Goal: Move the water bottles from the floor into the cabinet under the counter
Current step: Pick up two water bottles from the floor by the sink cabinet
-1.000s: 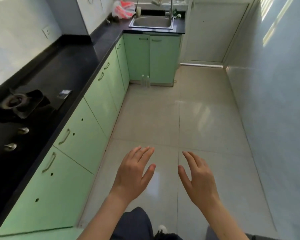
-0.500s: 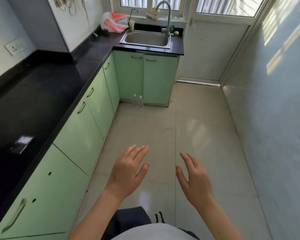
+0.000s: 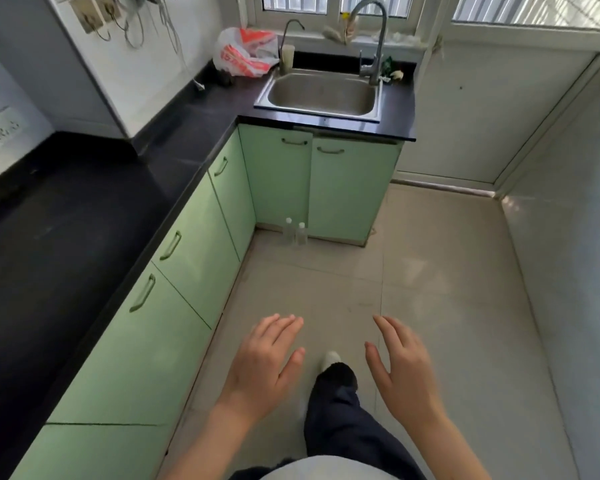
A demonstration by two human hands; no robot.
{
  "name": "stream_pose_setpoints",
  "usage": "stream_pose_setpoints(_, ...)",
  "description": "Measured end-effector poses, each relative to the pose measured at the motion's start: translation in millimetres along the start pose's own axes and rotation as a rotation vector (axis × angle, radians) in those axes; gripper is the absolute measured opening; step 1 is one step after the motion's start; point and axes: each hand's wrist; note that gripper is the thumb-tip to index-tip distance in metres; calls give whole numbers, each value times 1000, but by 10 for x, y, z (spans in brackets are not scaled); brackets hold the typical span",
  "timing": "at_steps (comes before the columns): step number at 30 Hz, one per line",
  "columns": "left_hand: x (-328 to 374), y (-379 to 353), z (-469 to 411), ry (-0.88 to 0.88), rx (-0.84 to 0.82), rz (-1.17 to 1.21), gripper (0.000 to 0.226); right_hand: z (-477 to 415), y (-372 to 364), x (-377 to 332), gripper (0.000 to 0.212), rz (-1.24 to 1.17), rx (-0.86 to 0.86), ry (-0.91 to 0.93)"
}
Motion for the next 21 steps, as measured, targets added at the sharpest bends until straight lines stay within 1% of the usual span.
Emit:
stream_pose_setpoints(4,-215,-73,-1016,52,-32,0,48,-1166,-13,263,54,-13,-38,21)
stream_pose_setpoints(8,-426,52,-2043,78,20,-3,47,-2277,37,377,53,-12,-63,89)
stream_pose_setpoints(11,-684,123,-2650,111,63,-9,46,-2964,-17,428,50,-18,-64,124)
stream_pose_setpoints(15,-1118,43,-3208,130,55,4,47,-3648,-241,484,48,-24,-63,142)
stream_pose_setpoints(18,-1487,-141,-3525,140,5,14,49,-4025,-537,535,48,-20,-67,110)
stream_pose_setpoints(21,-1879,-323,-3838,107,-45,19,49,-4346,-890,528,49,-10,-86,52)
Point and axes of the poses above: each hand's wrist, its own z-axis away from the middle knuckle, its own y-axis out of the back of the hand, x = y × z, and after that the axes turned 8 degrees about -z, right-handed
